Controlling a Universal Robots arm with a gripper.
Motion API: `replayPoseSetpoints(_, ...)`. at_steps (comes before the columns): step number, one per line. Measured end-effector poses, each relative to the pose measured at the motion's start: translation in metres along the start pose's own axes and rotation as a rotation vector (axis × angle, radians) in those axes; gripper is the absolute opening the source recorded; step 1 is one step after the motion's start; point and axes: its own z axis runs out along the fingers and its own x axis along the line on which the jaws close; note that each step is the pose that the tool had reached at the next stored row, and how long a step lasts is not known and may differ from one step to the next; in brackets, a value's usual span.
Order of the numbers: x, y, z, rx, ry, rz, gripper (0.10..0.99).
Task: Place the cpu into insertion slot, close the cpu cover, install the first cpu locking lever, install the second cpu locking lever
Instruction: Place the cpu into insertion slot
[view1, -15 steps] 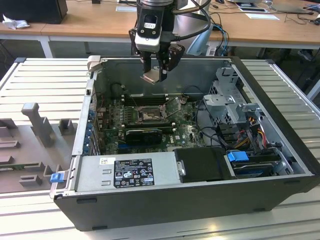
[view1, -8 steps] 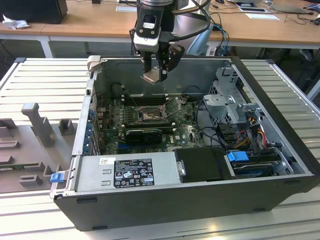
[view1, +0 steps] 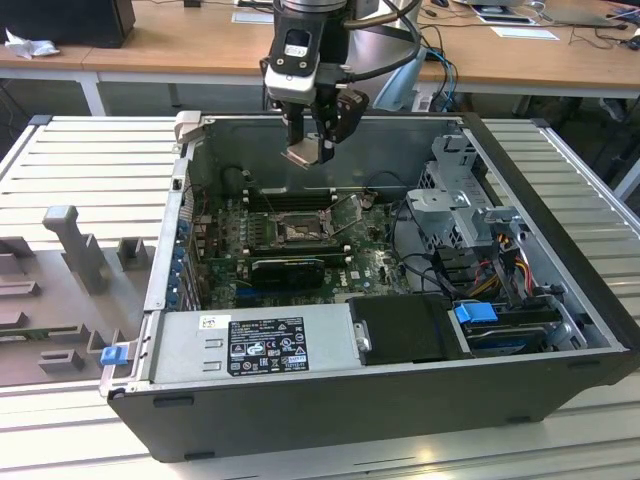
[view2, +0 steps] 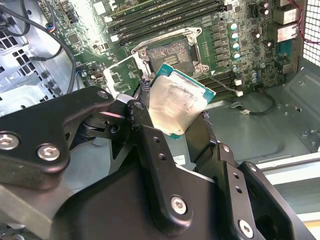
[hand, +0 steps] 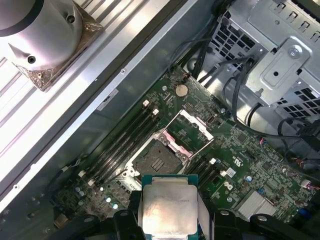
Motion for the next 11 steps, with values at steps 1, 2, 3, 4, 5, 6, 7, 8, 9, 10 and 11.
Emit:
replayPoseSetpoints(1, 0.0000, 0.0000, 0.0000, 0.000, -0.0002, 0.003, 0.529)
replayPoseSetpoints(2, 0.0000, 0.0000, 0.0000, 0.000, -0.0004, 0.005, 0.529)
replayPoseSetpoints(3, 0.0000, 0.0000, 0.0000, 0.000, -0.0009, 0.010, 0.529)
replayPoseSetpoints(4, 0.0000, 0.0000, 0.0000, 0.000, -0.0011, 0.013, 0.529)
replayPoseSetpoints(5, 0.0000, 0.0000, 0.0000, 0.000, -0.0014, 0.016, 0.529)
replayPoseSetpoints(6, 0.0000, 0.0000, 0.0000, 0.000, -0.0016, 0.019, 0.529)
replayPoseSetpoints(7, 0.0000, 0.0000, 0.0000, 0.000, -0.0020, 0.024, 0.529)
replayPoseSetpoints(8, 0.0000, 0.0000, 0.0000, -0.001, -0.0026, 0.031, 0.529)
replayPoseSetpoints(9, 0.0000, 0.0000, 0.0000, -0.001, -0.0037, 0.043, 0.529)
replayPoseSetpoints(10, 0.0000, 0.0000, 0.0001, -0.001, -0.0044, 0.051, 0.529)
replayPoseSetpoints(11, 0.0000, 0.0000, 0.0001, -0.002, -0.0057, 0.066, 0.529)
